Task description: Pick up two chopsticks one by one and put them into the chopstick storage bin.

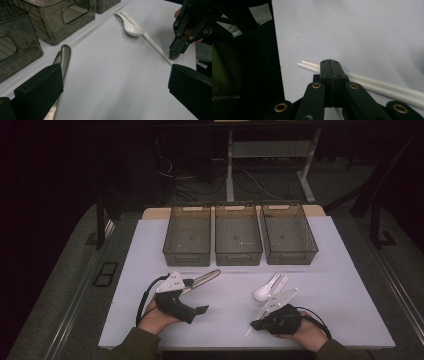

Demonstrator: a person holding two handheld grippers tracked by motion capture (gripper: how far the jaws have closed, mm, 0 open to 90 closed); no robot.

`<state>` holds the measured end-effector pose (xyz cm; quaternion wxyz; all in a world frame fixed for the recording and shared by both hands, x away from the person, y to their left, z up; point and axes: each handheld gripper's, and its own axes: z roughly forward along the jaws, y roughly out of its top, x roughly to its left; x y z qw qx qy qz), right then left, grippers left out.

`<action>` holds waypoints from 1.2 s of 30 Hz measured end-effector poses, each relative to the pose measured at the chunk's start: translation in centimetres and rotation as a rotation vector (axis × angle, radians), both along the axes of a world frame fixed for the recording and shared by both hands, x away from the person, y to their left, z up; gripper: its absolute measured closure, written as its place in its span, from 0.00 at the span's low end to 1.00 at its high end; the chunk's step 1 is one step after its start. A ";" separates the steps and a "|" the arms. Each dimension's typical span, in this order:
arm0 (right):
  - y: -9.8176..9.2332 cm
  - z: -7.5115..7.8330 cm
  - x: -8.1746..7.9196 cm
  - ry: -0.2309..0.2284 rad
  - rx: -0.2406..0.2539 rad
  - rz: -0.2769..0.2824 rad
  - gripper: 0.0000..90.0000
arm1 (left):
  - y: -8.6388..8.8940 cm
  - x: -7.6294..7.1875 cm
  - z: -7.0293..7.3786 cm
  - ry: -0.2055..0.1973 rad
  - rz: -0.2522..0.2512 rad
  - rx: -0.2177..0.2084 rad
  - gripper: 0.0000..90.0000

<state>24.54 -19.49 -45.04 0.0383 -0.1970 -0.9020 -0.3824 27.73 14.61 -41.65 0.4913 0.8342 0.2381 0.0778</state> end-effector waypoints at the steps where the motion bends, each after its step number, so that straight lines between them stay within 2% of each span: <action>1: 0.1 0.0 0.0 -0.001 0.001 0.004 0.99 | 0.0 0.0 0.0 0.000 0.000 0.001 0.00; 23: 2.1 -0.1 0.9 -0.015 0.008 0.005 0.99 | 0.1 0.0 0.0 -0.001 -0.003 0.001 0.00; 27: 1.9 0.1 0.8 -0.025 0.002 0.013 0.99 | 0.0 0.0 0.0 0.000 -0.005 0.001 0.00; 29: 1.6 0.5 0.9 -0.027 0.024 0.006 0.99 | 0.0 0.0 0.0 0.000 -0.005 0.002 0.00; 33: 0.0 1.7 1.6 -0.063 0.053 -0.041 0.99 | 0.0 0.0 0.1 -0.001 -0.005 -0.001 0.00; 35: -1.1 2.3 2.3 -0.081 0.062 -0.088 0.99 | 0.0 0.0 0.1 0.000 -0.004 -0.002 0.00; 36: -2.0 2.7 2.8 -0.095 0.060 -0.131 0.99 | 0.0 0.0 0.1 0.000 -0.005 0.000 0.00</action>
